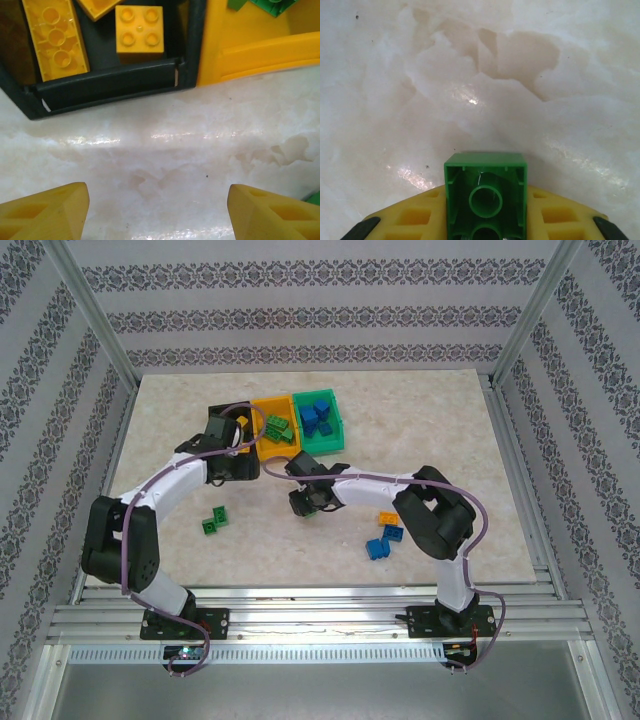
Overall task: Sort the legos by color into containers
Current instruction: Pick up the lego from the center of the table, then place the lego in the container.
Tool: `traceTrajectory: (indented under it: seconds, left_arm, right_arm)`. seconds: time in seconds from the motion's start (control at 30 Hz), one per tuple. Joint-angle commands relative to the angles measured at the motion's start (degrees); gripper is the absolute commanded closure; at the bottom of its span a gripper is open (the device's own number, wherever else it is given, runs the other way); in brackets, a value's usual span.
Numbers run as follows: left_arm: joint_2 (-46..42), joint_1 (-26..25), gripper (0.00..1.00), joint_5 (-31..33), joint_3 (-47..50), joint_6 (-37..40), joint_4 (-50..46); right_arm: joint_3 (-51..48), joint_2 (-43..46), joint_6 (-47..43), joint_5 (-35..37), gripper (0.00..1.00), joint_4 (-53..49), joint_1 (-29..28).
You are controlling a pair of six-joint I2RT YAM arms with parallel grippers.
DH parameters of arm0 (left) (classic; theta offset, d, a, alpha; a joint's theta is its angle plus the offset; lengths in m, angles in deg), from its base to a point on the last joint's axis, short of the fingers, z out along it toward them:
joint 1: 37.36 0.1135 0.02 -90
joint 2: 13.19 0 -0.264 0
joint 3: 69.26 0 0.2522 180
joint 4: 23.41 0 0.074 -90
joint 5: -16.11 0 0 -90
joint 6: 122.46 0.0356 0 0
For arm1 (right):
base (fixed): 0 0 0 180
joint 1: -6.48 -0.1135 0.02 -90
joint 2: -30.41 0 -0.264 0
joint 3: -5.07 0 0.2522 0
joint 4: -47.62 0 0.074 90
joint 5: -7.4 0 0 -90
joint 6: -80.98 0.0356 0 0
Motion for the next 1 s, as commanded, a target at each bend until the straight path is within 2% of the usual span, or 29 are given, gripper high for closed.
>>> traceTrajectory:
  seconds: [0.0, 0.17, 0.4, 0.47, 0.6, 0.7, 0.97]
  left_arm:
    - [-3.6, 2.2, 0.27, -1.3, 1.9, -3.2, 0.7]
    - [-6.5, 4.4, 0.27, -5.5, 6.5, -5.5, 0.9]
    - [-10.1, 4.8, 0.27, -6.0, 12.3, -9.4, 0.2]
    - [-10.8, 4.9, 0.27, -5.8, 13.5, -10.4, -0.1]
    - [-11.6, 4.9, 0.27, -5.2, 14.1, -10.6, -1.8]
    - [-11.7, 4.9, 0.26, -4.5, 14.5, -11.6, -2.2]
    - [-6.0, 4.9, 0.24, -2.0, 11.8, -12.4, -3.2]
  right_arm:
    - [0.1, 2.2, 0.2, -4.2, 0.78, 1.3, 2.0]
    - [11.5, -1.0, -2.1, -5.7, 0.78, -0.7, 3.8]
    - [32.3, -11.8, -3.8, -7.5, 0.76, -3.6, 7.8]
    - [38.3, -15.3, -4.1, -7.8, 0.7, -4.7, 8.5]
    - [48.5, -21.3, -4.6, -8.7, 0.44, -8.0, 9.7]
    - [47.9, -20.4, -4.6, -9.5, 0.39, -7.2, 9.7]
    - [32.1, -9.7, -6.1, -10.5, 0.38, -1.4, 8.6]
